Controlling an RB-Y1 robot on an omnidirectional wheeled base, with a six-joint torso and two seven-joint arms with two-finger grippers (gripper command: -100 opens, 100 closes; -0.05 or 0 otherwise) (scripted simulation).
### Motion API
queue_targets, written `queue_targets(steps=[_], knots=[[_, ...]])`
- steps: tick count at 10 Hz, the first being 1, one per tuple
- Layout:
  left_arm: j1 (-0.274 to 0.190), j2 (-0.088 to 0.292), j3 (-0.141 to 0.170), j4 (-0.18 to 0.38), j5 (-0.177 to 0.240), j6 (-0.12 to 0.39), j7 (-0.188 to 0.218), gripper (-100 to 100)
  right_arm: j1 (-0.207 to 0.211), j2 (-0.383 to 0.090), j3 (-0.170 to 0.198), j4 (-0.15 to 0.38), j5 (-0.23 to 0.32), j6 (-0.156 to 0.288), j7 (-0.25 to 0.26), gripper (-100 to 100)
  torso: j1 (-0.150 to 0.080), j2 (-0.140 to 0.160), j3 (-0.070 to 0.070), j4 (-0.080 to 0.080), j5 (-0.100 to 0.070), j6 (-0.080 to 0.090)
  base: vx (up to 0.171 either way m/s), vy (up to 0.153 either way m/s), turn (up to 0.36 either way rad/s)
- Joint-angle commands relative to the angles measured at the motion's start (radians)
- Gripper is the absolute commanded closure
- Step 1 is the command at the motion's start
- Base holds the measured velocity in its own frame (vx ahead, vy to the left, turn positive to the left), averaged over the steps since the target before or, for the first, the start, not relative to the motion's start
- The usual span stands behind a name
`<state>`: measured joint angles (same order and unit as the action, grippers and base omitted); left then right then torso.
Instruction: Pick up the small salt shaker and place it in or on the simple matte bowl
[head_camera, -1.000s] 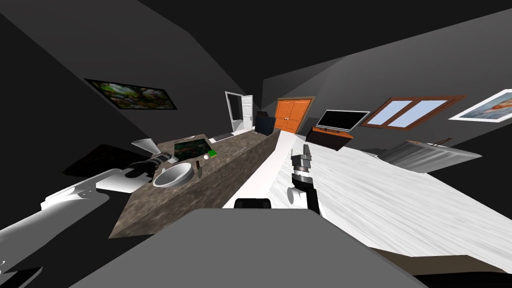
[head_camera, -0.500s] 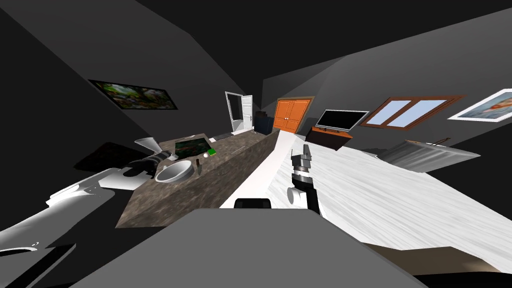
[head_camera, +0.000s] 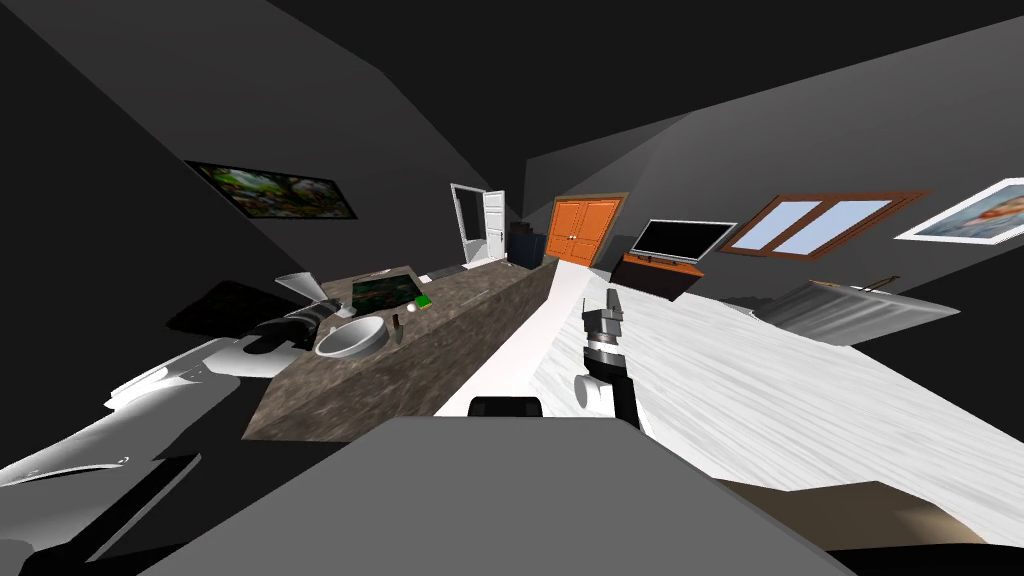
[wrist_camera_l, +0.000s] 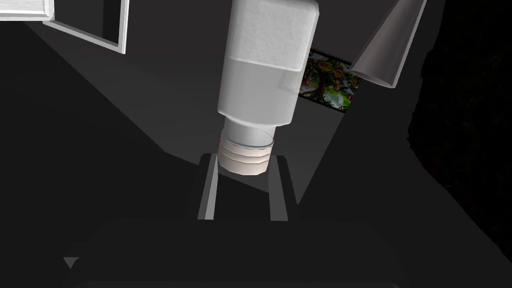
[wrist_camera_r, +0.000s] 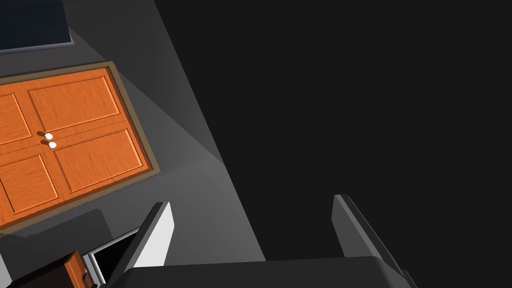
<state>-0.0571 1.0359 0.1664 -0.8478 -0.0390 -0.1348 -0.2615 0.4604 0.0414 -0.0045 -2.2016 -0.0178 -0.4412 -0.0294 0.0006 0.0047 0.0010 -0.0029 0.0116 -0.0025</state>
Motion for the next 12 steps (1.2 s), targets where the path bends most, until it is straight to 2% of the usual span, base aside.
queue_targets(steps=[1,3,4,6,7,10,11,12], knots=[[-0.015,-0.007,0.006,0.031,-0.003,-0.031,-0.012,100,0.0,0.0,0.0,0.0,0.0,0.0,0.0,0,0.0,0.0,0.0,0.0,0.0,0.0,-0.028,-0.039,0.003],[-0.062,-0.028,0.021,0.098,-0.012,-0.094,-0.041,100,0.0,0.0,0.0,0.0,0.0,0.0,0.0,0,0.001,-0.001,-0.001,0.0,0.0,0.0,-0.053,-0.043,0.008],[-0.062,-0.028,0.021,0.108,-0.012,-0.1,-0.041,100,0.0,0.0,0.0,0.0,0.0,0.0,0.0,0,0.001,0.001,0.0,0.0,0.0,0.0,-0.053,-0.044,0.001],[-0.106,-0.048,0.035,0.175,-0.021,-0.163,-0.069,100,0.0,0.0,0.0,0.0,0.0,0.0,0.0,0,0.001,-0.001,0.0,0.0,0.0,0.0,-0.033,-0.046,0.011],[-0.106,-0.048,0.035,0.182,-0.021,-0.165,-0.069,100,0.0,0.0,0.0,0.0,0.0,0.0,0.0,0,0.001,-0.001,-0.001,0.0,0.0,0.0,-0.027,-0.038,0.002],[-0.165,-0.078,0.053,0.277,-0.032,-0.251,-0.104,100,0.0,0.0,0.0,0.0,0.0,0.0,0.0,0,0.001,-0.001,-0.001,0.0,0.001,0.0,-0.045,-0.041,0.008],[-0.165,-0.078,0.053,0.281,-0.032,-0.251,-0.104,100,0.0,0.0,0.0,0.0,0.0,0.0,0.0,0,0.001,0.0,0.0,0.0,0.0,0.0,-0.044,-0.04,0.002],[-0.182,-0.086,0.059,0.31,-0.035,-0.276,-0.115,100,0.0,0.0,0.0,0.0,0.0,0.0,0.0,0,0.001,0.0,0.0,0.0,0.0,0.0,-0.03,-0.03,0.004]])
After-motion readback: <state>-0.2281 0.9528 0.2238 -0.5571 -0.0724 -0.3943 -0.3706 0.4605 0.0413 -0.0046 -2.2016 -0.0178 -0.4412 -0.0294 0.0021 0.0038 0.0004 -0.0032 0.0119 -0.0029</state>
